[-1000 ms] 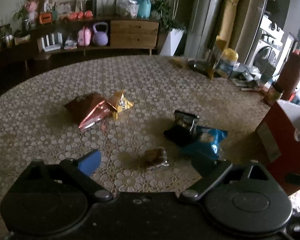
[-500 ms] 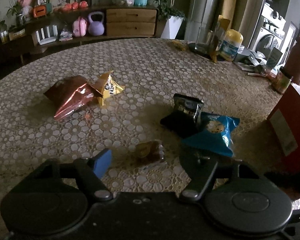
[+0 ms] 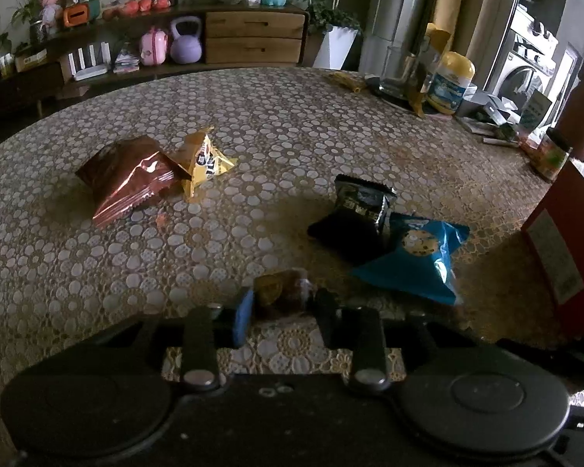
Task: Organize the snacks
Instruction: 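Carry the brown and purple packets over the red box with both tools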
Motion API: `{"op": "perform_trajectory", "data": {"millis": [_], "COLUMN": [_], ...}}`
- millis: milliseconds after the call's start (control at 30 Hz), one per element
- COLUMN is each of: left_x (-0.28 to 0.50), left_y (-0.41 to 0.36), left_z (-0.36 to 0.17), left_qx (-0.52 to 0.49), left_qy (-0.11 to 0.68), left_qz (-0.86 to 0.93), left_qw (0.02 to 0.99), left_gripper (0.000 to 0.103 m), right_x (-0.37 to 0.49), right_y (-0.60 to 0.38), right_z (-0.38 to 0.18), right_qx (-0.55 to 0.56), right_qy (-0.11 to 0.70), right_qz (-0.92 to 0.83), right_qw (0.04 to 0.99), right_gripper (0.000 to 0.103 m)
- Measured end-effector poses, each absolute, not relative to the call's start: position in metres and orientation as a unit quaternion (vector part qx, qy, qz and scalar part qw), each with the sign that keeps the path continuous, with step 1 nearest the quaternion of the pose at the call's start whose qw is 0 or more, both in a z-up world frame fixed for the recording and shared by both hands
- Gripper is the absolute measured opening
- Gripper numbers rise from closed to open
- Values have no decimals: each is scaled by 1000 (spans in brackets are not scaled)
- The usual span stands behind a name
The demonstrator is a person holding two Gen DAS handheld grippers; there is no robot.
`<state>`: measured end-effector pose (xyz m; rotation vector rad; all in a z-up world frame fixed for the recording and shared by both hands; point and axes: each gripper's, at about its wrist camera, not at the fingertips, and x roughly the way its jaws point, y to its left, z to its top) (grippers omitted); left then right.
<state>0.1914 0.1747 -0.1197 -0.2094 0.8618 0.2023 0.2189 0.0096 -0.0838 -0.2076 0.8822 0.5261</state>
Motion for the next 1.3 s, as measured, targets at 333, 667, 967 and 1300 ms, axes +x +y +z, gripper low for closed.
{"op": "perform_trajectory", "data": {"millis": [333,667,967,1300], "left_x": [177,151,130,121], "left_y": [168,143,112,63], "left_z": [-110,-82,-51,-15], "left_qx": [-107,-105,-97,-72], "left_qy": [419,411,395,367], "left_qz": [90,63,30,-21], "left_qw": [897,904,913,927], "left_gripper": [31,31,31,31], "right_x": [205,183,161,143], "right_y": [-5,-36,-71,-109], "right_z": [-73,-38,-4,33], "right_qx": [-71,-44,-33,-29], "right_qy": [427,410,390,357], "right_qz": [261,264,261,249], "right_qw": [863,872,882,900], "right_gripper": [27,27,27,27]}}
